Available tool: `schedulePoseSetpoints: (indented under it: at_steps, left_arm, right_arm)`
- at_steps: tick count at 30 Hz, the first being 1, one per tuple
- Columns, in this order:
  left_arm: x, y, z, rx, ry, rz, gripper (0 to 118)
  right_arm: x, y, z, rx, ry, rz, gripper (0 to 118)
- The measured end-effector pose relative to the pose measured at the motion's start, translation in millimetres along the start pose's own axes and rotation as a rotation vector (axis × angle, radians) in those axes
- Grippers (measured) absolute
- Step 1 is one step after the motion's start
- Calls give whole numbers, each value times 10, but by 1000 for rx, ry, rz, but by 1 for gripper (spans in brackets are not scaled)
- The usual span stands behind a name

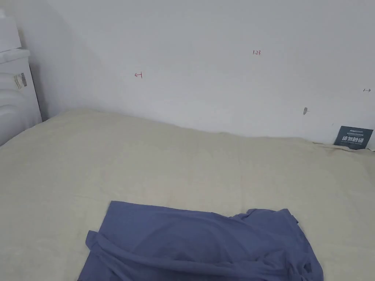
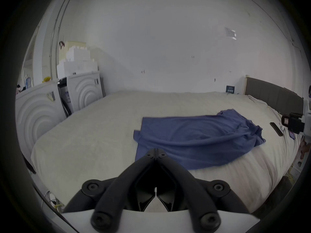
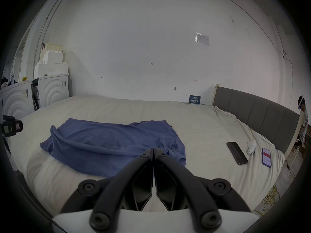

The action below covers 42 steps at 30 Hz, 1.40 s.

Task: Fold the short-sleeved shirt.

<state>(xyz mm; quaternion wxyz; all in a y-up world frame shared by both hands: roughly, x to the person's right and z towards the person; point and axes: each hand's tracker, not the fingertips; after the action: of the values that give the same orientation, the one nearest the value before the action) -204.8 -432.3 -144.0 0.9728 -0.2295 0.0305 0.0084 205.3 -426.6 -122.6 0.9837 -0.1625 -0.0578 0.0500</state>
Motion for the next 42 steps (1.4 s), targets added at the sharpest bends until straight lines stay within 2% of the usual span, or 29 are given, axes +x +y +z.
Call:
schedulePoseSetpoints:
  at_steps: [7,8,15,16,19,20,22,25,27,28,29,31,32,36,39,42]
  left_arm:
    - [-441,171,-708,-168,-57,153,0]
    - [-420,212,-821,-163,-38,146,0]
    - [-574,352,-1559,-426,-55,110,1]
    - [-553,338,-1661,-460,-32,99,7]
    - [-511,277,-1851,-534,-24,70,59]
    - [-473,239,-1934,-581,2,72,66]
    - [-430,184,-2005,-582,-9,56,66]
    - [-316,187,-2007,-577,44,13,61]
    - [-195,196,-2000,-571,59,-7,47]
    - [-150,175,-1965,-564,57,-49,36]
    - [-67,161,-1949,-558,55,-94,17]
    - [90,103,-1948,-552,65,-183,5]
    - [135,71,-1891,-548,81,-223,2]
    - [28,132,-1743,-524,72,-136,0]
    - [3,154,-1563,-471,70,-151,0]
    - [-85,194,-1363,-433,66,-104,0]
  right_arm:
    - [7,-68,-84,-38,3,19,0]
    - [6,-66,-99,-45,6,21,0]
    - [8,-105,-171,-67,-1,35,0]
    - [9,-109,-183,-70,-5,36,0]
    - [35,-131,-204,-80,-10,31,0]
    - [40,-136,-209,-83,-12,30,0]
    - [53,-153,-223,-90,-12,28,0]
    - [72,-177,-248,-102,-16,27,0]
    - [89,-199,-267,-115,-16,11,0]
    - [97,-206,-285,-125,-18,5,0]
    - [115,-218,-311,-138,-11,-2,0]
    - [143,-247,-368,-171,-9,-18,0]
    - [165,-260,-405,-184,-5,-31,0]
    - [251,-270,-613,-240,4,-34,0]
    - [335,-266,-838,-287,14,-28,0]
    - [452,-255,-1105,-350,28,-61,1]
